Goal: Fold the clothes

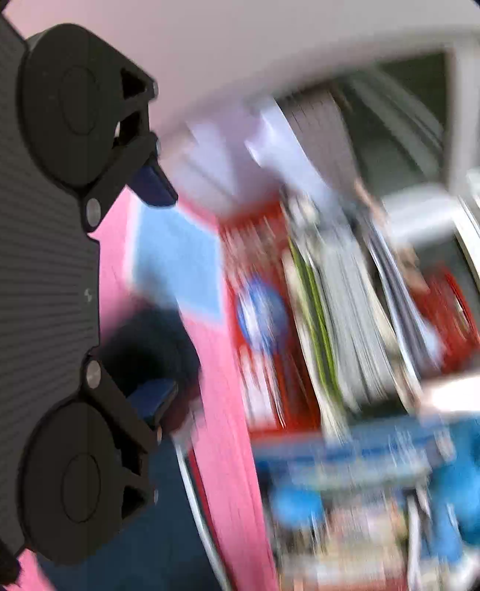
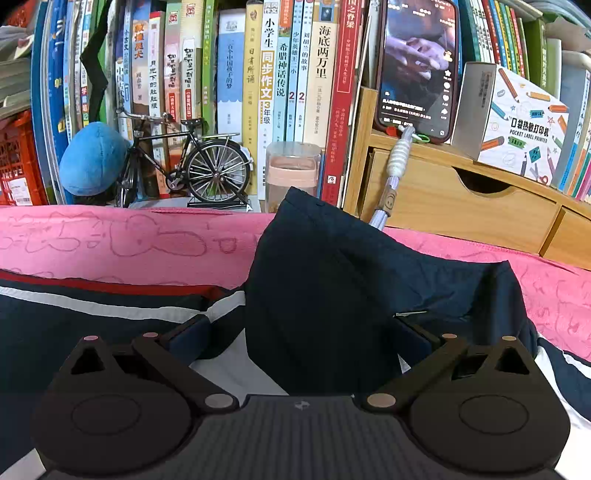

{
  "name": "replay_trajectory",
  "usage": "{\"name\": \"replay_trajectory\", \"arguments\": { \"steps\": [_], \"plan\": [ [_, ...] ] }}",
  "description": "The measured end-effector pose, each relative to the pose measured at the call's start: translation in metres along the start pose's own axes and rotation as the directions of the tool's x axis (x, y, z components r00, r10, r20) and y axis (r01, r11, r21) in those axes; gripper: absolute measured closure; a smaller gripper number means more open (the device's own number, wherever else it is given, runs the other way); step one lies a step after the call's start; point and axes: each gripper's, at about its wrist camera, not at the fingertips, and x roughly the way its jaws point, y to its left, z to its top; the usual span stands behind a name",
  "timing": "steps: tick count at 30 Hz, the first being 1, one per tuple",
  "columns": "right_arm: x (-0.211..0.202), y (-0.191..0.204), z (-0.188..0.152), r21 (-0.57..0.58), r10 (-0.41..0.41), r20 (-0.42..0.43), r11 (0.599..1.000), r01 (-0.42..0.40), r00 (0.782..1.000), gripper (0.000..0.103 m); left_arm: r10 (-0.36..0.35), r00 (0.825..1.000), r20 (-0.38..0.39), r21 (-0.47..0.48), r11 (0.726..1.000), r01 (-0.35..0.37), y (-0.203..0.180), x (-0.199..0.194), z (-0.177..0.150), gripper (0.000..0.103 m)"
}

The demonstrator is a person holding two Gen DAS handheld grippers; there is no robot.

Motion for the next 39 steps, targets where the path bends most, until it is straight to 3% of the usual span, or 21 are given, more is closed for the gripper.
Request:
{"name": "replay_trajectory", "arguments": {
  "steps": [4, 5, 6, 7, 9, 11, 13, 17, 18, 20, 21, 24, 28, 32, 35, 36, 38, 39],
  "plan": [
    [0.000, 0.000, 0.000, -0.002, 0.003, 0.001, 1.000, -0.003, 1.000, 0.000, -0.114, 0.992, -0.047, 0.110, 0.987, 0.119, -0.052, 0.024, 0.003, 0.000],
    [0.000, 0.000, 0.000, -0.002, 0.003, 0.001, 1.000, -0.003, 1.000, 0.000, -0.145, 0.985, -0.095, 0.084, 0.985, 0.153, -0.057, 0.038, 0.003, 0.002],
    [0.000, 0.000, 0.000, -0.001, 0.004, 0.000, 1.000, -0.004, 1.000, 0.000, -0.176, 0.973, -0.148, 0.047, 0.982, 0.185, -0.060, 0.053, 0.002, 0.011],
    [0.000, 0.000, 0.000, -0.001, 0.004, 0.000, 1.000, -0.004, 1.000, 0.000, -0.159, 0.967, -0.197, 0.016, 0.986, 0.165, -0.058, 0.068, 0.001, 0.023],
    [0.000, 0.000, 0.000, -0.001, 0.005, 0.000, 1.000, -0.005, 1.000, 0.000, -0.044, 0.967, -0.249, -0.027, 0.999, 0.038, -0.039, 0.090, -0.001, 0.034],
    [-0.001, 0.000, 0.001, 0.000, 0.006, 0.000, 1.000, -0.006, 1.000, 0.000, 0.043, 0.957, -0.288, -0.085, 0.994, -0.071, -0.008, 0.100, 0.000, 0.038],
    [-0.001, 0.000, 0.001, 0.001, 0.007, 0.000, 1.000, -0.007, 1.000, 0.000, 0.143, 0.933, -0.329, -0.129, 0.972, -0.195, 0.026, 0.100, 0.004, 0.043],
    [-0.001, 0.000, 0.001, 0.000, 0.008, -0.001, 1.000, -0.008, 1.000, 0.000, 0.326, 0.899, -0.291, -0.159, 0.910, -0.382, 0.084, 0.077, 0.028, 0.043],
    [-0.001, 0.000, 0.001, 0.000, 0.008, -0.001, 1.000, -0.008, 1.000, 0.000, 0.371, 0.889, -0.270, -0.162, 0.892, -0.421, 0.094, 0.068, 0.036, 0.039],
    [-0.001, 0.000, 0.002, 0.000, 0.009, -0.001, 1.000, -0.009, 1.000, 0.000, 0.350, 0.902, -0.252, -0.215, 0.889, -0.404, 0.109, 0.055, 0.044, 0.029],
    [-0.001, 0.000, 0.002, 0.000, 0.010, -0.001, 1.000, -0.010, 1.000, 0.000, 0.309, 0.918, -0.250, -0.244, 0.897, -0.368, 0.114, 0.049, 0.045, 0.023],
    [-0.001, 0.000, 0.001, -0.001, 0.015, 0.000, 1.000, -0.015, 1.000, 0.000, 0.256, 0.922, -0.290, -0.242, 0.913, -0.330, 0.109, 0.048, 0.033, 0.012],
    [-0.001, -0.001, 0.001, -0.003, 0.018, 0.001, 1.000, -0.018, 1.000, 0.000, 0.212, 0.896, -0.390, -0.247, 0.913, -0.324, 0.097, 0.069, 0.000, 0.006],
    [0.000, -0.002, 0.001, -0.004, 0.022, 0.002, 1.000, -0.022, 1.000, 0.000, 0.227, 0.832, -0.505, -0.294, 0.862, -0.414, 0.092, 0.091, -0.037, 0.002],
    [0.000, -0.003, 0.001, 0.002, 0.025, 0.003, 1.000, -0.025, 1.000, 0.000, 0.210, 0.853, -0.478, -0.405, 0.809, -0.427, 0.092, 0.091, -0.046, 0.001],
    [0.001, -0.004, 0.001, 0.005, 0.027, 0.004, 1.000, -0.027, 1.000, 0.000, 0.188, 0.864, -0.467, -0.447, 0.793, -0.414, 0.095, 0.092, -0.048, 0.005],
    [0.003, -0.008, 0.004, 0.023, 0.034, 0.012, 0.999, -0.035, 0.999, 0.000, 0.197, 0.884, -0.425, -0.504, 0.759, -0.412, 0.097, 0.092, -0.050, 0.024],
    [0.003, -0.010, 0.005, 0.038, 0.042, 0.019, 0.998, -0.043, 0.999, 0.000, 0.219, 0.888, -0.405, -0.506, 0.755, -0.417, 0.095, 0.091, -0.048, 0.048]
  ]
}}
